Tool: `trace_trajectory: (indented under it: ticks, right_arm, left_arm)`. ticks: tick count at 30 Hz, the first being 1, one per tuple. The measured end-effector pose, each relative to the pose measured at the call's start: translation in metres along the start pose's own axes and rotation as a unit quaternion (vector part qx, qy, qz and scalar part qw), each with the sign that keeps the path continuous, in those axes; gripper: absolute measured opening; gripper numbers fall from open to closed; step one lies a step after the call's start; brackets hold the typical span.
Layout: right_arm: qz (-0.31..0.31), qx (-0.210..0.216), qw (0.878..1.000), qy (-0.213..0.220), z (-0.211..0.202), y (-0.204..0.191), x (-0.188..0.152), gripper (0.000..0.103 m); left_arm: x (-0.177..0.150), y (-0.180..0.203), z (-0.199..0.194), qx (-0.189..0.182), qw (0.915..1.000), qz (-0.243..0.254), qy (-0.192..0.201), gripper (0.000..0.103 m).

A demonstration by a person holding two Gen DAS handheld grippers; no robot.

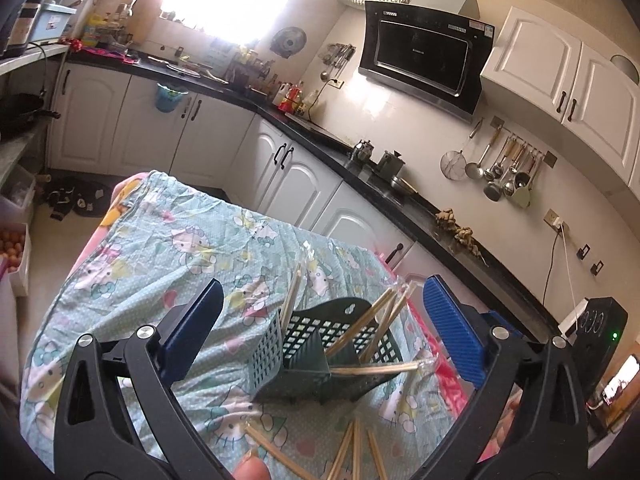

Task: Organize utensils
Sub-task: 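Move both open tools back down to the remaining chopsticks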

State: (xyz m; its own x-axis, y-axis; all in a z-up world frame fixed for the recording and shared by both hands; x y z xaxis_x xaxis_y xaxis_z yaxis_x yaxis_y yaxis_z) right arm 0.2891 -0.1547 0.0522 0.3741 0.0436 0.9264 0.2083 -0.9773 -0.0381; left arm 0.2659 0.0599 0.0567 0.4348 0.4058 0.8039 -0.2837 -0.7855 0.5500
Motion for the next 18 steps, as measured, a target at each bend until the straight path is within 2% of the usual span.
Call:
trace_trajectory:
  ticks: [18]
  right_arm:
    - [-0.009,-0.006,0.999,-0.039,-0.010,0.001,-0.042,0.065]
  left_arm:
    - [-0.044,0.001,-0.003,0.015,0.9992,0.015,-0.034,0.092]
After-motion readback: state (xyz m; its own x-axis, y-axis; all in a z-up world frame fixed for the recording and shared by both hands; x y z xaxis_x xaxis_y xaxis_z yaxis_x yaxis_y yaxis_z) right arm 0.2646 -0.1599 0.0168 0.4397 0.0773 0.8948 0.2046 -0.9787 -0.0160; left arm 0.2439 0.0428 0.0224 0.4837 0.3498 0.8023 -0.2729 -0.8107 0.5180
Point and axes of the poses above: each gripper's, at about its wrist camera, not at the fingertips, and z roughly the way its jaws point, y to its right, x to its top, the point moved 10 cm from there along z, roughly the way its jaws point, and after that the axes turned 12 degrees about -x, right-handed, at the moved point
